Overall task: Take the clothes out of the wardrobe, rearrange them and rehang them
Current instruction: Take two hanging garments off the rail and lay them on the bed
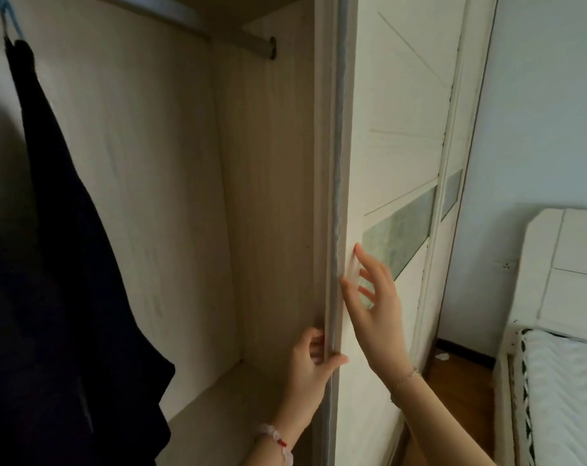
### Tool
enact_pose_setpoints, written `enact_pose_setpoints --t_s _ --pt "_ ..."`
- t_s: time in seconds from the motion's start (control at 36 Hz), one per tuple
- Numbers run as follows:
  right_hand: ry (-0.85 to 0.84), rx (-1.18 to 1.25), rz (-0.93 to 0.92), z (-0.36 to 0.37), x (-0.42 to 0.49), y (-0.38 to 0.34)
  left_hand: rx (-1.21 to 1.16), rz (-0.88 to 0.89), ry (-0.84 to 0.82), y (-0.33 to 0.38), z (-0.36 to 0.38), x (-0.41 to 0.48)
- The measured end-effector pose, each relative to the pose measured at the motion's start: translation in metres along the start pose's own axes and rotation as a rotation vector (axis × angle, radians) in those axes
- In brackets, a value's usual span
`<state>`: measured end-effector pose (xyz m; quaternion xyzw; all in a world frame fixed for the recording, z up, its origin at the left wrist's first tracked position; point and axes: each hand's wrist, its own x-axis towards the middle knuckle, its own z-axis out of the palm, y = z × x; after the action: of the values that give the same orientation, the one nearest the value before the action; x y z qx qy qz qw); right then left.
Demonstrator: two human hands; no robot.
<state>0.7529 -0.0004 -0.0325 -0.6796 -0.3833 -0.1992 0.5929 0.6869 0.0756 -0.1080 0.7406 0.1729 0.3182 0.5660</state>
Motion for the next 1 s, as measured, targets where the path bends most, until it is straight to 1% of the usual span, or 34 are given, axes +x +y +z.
enact_pose_setpoints --t_s 0.08,0.19,0.31,0.36,0.44,0.47,0.5,0.53,0.58,0.61,0.67,0.72,0.81,0.89,0.94,1.0 --pt "0.002 -0.017 -0.039 0.003 -0.002 0.007 0.005 -0.056 0.0 0.005 0.003 -0.004" --pt "0.014 0.013 -0.083 0.0 0.0 0.011 0.098 -0.106 -0.018 0.013 0.005 -0.008" --pt "-0.026 0.157 -0.058 -0.008 0.005 0.006 0.133 -0.119 0.027 0.003 0.007 -0.006" --pt "-0.042 0.112 -0.055 -0.01 0.008 0.001 0.113 -0.139 0.054 -0.001 0.001 -0.012" --pt "0.05 -0.057 -0.173 -0.009 0.009 -0.016 0.055 -0.187 0.109 -0.003 -0.008 -0.017" --pt "0.071 -0.052 -0.22 -0.008 0.007 -0.025 0.016 -0.251 0.126 0.004 -0.013 -0.022" --pt "0.068 -0.016 -0.266 -0.006 0.005 -0.034 0.032 -0.255 0.121 0.008 -0.02 -0.025" --pt "0.041 0.033 -0.311 -0.004 0.003 -0.043 0.089 -0.262 0.099 0.012 -0.028 -0.026" --pt "-0.078 0.153 -0.373 0.003 0.002 -0.059 0.133 -0.316 0.136 0.029 -0.041 -0.03" --pt "-0.151 0.193 -0.393 0.007 0.003 -0.067 0.13 -0.294 0.167 0.036 -0.049 -0.037" --pt "-0.292 0.246 -0.393 0.019 0.007 -0.08 0.246 -0.12 0.232 0.056 -0.071 -0.055" --pt "-0.431 0.355 -0.347 0.032 0.014 -0.094 0.323 0.004 0.297 0.084 -0.097 -0.076" --pt "-0.59 0.565 -0.277 0.05 0.03 -0.126 0.418 0.195 0.414 0.135 -0.133 -0.1" --pt "-0.651 0.755 -0.22 0.068 0.053 -0.165 0.572 0.378 0.545 0.193 -0.165 -0.118" --pt "-0.664 0.874 -0.157 0.079 0.074 -0.195 0.658 0.473 0.63 0.23 -0.184 -0.12" --pt "-0.733 0.975 -0.067 0.087 0.096 -0.224 0.743 0.539 0.708 0.265 -0.202 -0.113"
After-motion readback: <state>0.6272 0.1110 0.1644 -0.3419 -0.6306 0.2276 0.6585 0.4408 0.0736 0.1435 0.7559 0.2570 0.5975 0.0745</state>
